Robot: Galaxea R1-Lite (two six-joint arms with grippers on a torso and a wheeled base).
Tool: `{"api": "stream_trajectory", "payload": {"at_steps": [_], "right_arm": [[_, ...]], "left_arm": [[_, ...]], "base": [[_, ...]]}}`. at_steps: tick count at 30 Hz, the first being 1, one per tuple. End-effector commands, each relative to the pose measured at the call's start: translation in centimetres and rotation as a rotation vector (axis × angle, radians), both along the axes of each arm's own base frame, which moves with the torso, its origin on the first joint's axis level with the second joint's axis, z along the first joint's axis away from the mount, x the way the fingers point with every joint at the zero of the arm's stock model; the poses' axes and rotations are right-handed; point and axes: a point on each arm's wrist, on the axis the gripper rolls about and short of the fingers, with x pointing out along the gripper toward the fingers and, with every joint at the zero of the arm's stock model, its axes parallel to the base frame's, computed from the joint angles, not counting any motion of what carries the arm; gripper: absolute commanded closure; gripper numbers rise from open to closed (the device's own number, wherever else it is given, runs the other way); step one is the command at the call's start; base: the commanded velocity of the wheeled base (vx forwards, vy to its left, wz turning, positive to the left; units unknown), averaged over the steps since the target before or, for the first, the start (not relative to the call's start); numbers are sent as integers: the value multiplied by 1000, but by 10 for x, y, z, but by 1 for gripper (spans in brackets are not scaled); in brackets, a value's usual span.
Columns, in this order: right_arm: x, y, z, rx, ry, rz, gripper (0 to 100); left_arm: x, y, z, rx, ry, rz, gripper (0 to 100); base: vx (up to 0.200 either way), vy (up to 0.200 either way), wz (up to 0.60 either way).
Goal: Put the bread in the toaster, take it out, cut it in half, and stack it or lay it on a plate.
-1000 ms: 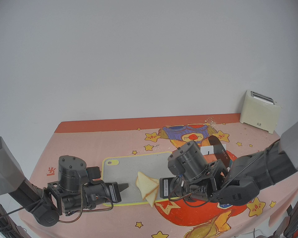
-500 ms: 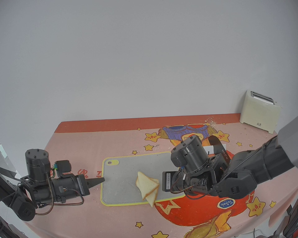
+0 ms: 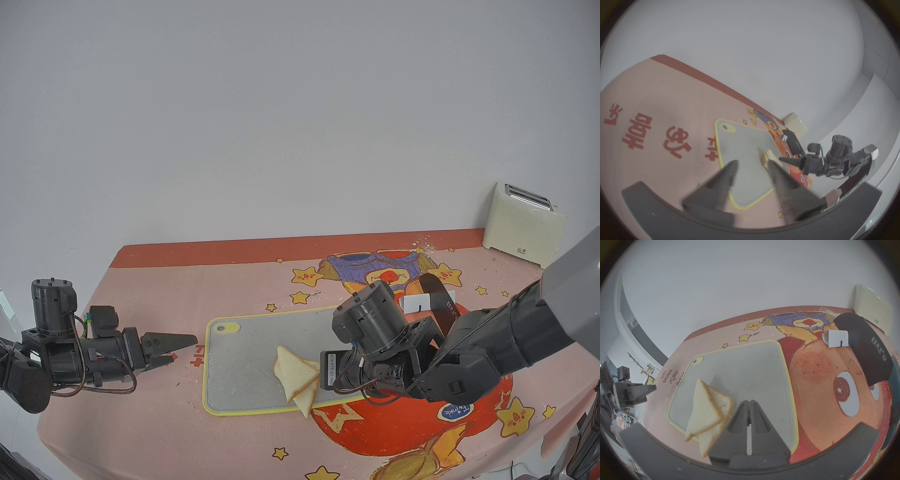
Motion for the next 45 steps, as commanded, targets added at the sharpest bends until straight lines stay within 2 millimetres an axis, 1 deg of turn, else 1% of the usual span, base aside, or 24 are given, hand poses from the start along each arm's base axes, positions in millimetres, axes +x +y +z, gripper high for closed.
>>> {"api": "stream_trajectory", "payload": {"at_steps": [1,8,14,20,23,25,26,31,34,39,45], "right_arm": [[-1,2,-4,-9,10,4,100],[-8,8,-8,-16,18,28,100],[-10,10,-8,-14,16,36,100],[-8,13,-7,-9,12,37,100],[-8,14,-9,-15,13,42,100],[-8,15,-9,-15,13,42,100],[-10,18,-8,-12,9,54,100],[-8,22,-9,-12,4,60,100],[-6,25,-6,-4,-6,65,100],[-3,31,-9,-9,-10,75,100],[-5,40,-19,-22,-1,96,100]], "left_arm": [[6,-3,21,-26,23,-52,0],[6,-4,21,-32,37,-55,0],[7,-11,20,-43,66,-51,0],[15,-16,8,-18,118,-40,0],[17,-26,-1,17,147,-44,0],[18,-27,-5,27,157,-42,0],[19,-28,-8,34,169,-43,0],[19,-31,-9,34,175,-50,0],[21,-31,-12,35,186,-49,0],[22,-32,-15,36,203,-50,0],[24,-32,-18,37,211,-50,0]], "base": [[0,0,0],[0,0,0],[0,0,0],[0,0,0],[0,0,0],[0,0,0],[0,0,0],[0,0,0],[0,0,0],[0,0,0],[0,0,0]]}}
